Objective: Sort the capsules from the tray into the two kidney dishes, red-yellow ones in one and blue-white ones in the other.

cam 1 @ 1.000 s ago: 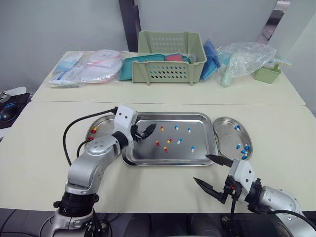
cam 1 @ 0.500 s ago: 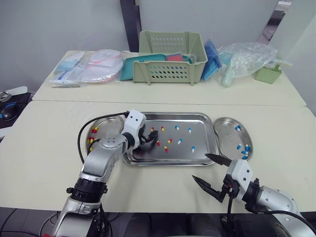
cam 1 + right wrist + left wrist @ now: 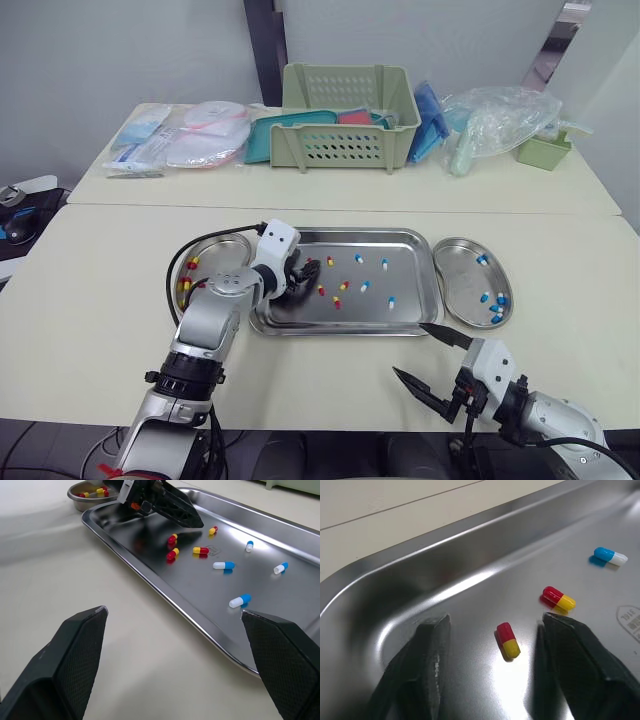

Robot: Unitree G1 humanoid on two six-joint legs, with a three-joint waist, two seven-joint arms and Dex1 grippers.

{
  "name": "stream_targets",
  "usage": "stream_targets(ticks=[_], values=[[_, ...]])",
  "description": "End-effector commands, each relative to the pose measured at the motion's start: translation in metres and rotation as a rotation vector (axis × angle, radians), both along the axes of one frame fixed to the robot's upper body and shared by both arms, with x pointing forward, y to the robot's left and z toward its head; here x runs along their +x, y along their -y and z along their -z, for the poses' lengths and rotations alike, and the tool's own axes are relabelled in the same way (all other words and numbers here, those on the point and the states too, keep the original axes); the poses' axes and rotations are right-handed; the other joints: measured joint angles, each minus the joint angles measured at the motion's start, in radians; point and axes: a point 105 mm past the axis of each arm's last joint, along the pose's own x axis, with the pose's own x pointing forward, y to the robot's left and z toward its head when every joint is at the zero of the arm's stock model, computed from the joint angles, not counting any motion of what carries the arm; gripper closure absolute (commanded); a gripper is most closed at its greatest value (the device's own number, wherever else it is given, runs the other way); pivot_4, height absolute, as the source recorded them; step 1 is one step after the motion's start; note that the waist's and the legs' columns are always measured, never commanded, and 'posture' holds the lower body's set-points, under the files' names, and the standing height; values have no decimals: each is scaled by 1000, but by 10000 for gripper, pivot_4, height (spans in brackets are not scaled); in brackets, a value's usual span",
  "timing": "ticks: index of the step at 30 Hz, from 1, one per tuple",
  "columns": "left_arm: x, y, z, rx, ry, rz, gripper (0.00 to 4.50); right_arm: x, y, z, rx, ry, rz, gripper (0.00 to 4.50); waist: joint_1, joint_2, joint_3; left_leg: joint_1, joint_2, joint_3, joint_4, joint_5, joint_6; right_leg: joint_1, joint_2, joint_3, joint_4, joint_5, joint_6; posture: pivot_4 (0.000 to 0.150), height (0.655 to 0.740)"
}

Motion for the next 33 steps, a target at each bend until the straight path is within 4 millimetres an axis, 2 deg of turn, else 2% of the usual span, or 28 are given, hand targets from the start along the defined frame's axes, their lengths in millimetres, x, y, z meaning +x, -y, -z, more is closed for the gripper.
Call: stream_targets(ticks=[1,6,9,14,18,21,24,26,29,33], values=[[-2,1,8,27,-31,21,27896,-2,-3,-5,8,34,-13,0,0,0,0,0,0,0,0,0,0,0,0,0,0,0,0,1500,7400],[-5,1,15,35,-57,42,44349,-3,-3,-4,9,30,-9,0,0,0,-1,0,0,0,0,0,0,0,0,0,0,0,0,1500,7400],[-6,2,7,23,-16,63,44762,-4,-3,-5,9,31,-8,0,0,1,-1,0,0,0,0,0,0,0,0,0,0,0,0,1500,7400],[-3,-7,-22,8,92,66,44762,-3,-3,-7,10,39,-8,0,-2,1,-1,0,0,0,0,0,0,0,0,0,0,0,0,1500,7400],[-13,-19,-62,-16,209,87,44762,-1,-3,-10,10,48,-14,0,-1,0,-1,-1,0,0,0,0,0,-1,0,0,0,0,0,1500,7400],[-24,-36,-80,-13,242,75,44762,0,-4,-12,9,54,-25,0,-3,1,-1,0,0,0,0,0,0,-1,0,0,0,0,0,1500,7400],[-38,-69,-92,-24,270,12,44762,2,-7,-16,2,68,-72,0,-5,1,-1,0,0,0,-1,0,0,0,0,0,0,0,0,1500,7400],[-45,-91,-94,-54,270,-60,44762,4,-10,-21,-2,81,-112,0,-5,1,-1,0,1,0,-1,0,0,-1,0,1,0,0,0,1500,7400],[-60,-119,-82,-50,245,-145,44762,7,-17,-27,-13,90,-211,0,-5,1,-1,1,1,0,0,0,0,-1,0,1,0,0,0,1500,7400],[-78,-137,-64,-35,210,-204,44762,10,-26,-34,-11,89,-318,0,0,0,0,0,1,0,0,0,0,0,0,0,0,0,0,1500,7400]])
